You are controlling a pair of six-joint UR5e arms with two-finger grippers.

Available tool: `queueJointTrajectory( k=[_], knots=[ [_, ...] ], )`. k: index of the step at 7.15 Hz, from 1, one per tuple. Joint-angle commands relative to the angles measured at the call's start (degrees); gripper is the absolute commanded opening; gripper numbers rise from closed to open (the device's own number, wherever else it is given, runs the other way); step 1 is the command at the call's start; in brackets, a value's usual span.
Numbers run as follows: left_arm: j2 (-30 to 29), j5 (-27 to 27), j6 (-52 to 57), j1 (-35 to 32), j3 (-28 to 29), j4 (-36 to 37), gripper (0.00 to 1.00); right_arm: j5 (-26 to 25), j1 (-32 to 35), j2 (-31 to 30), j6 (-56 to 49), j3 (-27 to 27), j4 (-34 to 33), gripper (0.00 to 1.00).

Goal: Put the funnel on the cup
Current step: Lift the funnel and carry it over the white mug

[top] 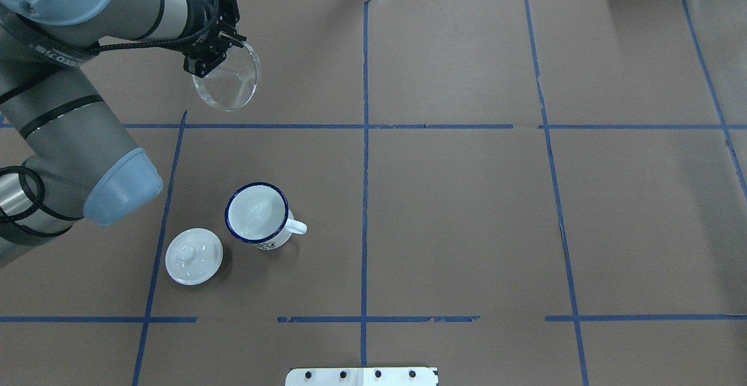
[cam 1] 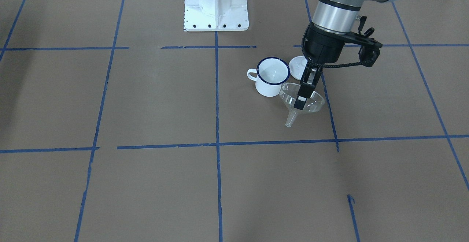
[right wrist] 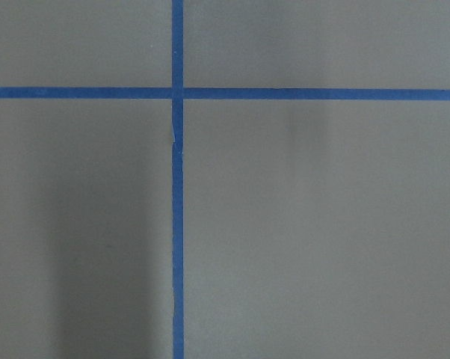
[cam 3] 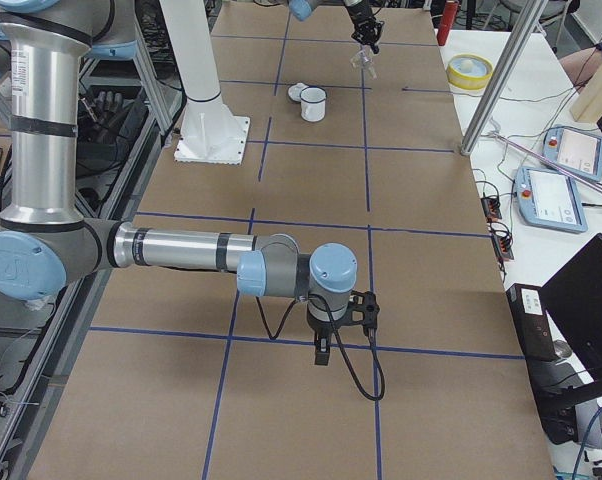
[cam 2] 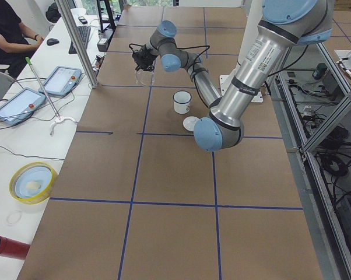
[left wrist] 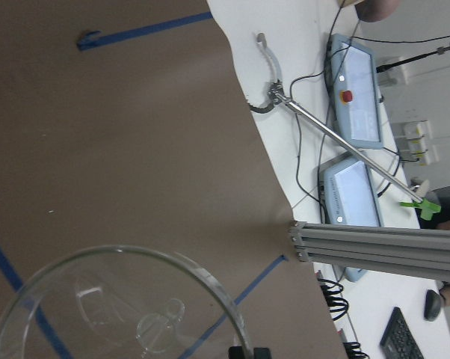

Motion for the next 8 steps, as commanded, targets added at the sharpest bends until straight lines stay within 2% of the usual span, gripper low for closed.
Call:
queueJointTrajectory(
  k=[1,2,3,5,8],
  knots=[
    [-3.5,-7.86,4.69,2.48,-0.62,16.33,0.0,0.0,0.0,0.0,0.0,0.0,0.0,1.0],
    [-3.85,-8.49,4.7,6.24,-0.62,22.12,0.0,0.0,0.0,0.0,0.0,0.0,0.0,1.0],
    [-4.29,-10.58,4.7,6.72,-0.19,24.09,0.0,0.0,0.0,0.0,0.0,0.0,0.0,1.0],
    [-4.99,-10.95,4.7,8.65,-0.27,26.9,0.0,0.0,0.0,0.0,0.0,0.0,0.0,1.0],
    [-5.17,-10.26,5.66,12.43,2.27,26.58,0.0,0.0,0.0,0.0,0.0,0.0,0.0,1.0]
  ],
)
